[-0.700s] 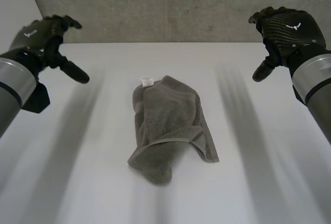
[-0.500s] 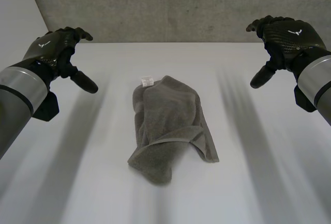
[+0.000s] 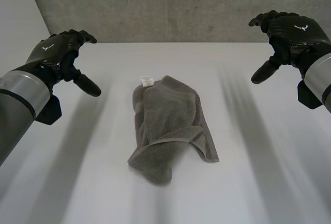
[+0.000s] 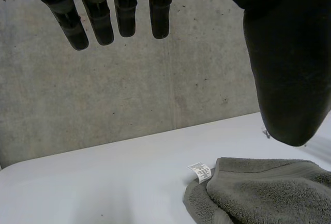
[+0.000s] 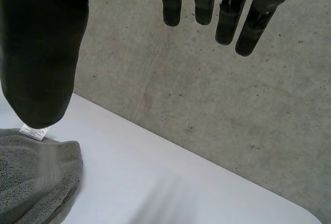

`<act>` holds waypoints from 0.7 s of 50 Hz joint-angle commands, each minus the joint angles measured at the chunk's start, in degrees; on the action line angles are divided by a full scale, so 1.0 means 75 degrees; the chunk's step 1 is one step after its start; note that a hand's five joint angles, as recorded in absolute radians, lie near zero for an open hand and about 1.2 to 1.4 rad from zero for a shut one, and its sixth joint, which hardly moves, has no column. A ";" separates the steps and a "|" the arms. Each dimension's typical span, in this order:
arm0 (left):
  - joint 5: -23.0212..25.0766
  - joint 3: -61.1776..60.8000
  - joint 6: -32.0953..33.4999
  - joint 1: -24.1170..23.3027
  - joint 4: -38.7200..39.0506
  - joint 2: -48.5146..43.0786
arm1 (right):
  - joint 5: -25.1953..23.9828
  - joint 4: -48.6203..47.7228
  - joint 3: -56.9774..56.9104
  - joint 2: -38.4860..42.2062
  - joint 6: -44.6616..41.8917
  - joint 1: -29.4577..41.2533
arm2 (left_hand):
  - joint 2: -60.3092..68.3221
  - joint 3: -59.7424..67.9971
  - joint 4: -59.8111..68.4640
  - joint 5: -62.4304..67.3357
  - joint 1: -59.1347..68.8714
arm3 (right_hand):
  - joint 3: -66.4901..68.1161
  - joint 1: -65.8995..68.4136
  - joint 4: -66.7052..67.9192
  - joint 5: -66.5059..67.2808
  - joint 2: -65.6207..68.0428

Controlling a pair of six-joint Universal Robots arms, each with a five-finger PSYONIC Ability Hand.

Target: Fold the towel.

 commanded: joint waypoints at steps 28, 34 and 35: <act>0.1437 -0.2039 0.1443 -0.0255 -0.0352 -0.0269 | -0.0572 0.0014 0.2016 0.0392 -0.0281 0.0152 | 0.0415 -0.0396 -0.0448 0.0518 0.0355 | -0.0332 -0.0465 -0.0582 -0.0476 -0.0609; 0.1460 -0.2287 0.1467 -0.0267 -0.0305 -0.0715 | -0.0514 -0.1075 0.2484 0.1186 0.0175 0.0596 | 0.1540 -0.0396 -0.0448 0.1643 0.1480 | -0.0332 0.0017 -0.0582 0.0006 -0.0127; 0.1449 -0.2322 0.1467 -0.0267 -0.0270 -0.0901 | -0.0514 -0.1181 0.2485 0.1455 0.0280 0.0749 | 0.1540 -0.0396 -0.0448 0.1643 0.1480 | -0.0332 -0.0005 -0.0582 -0.0016 -0.0149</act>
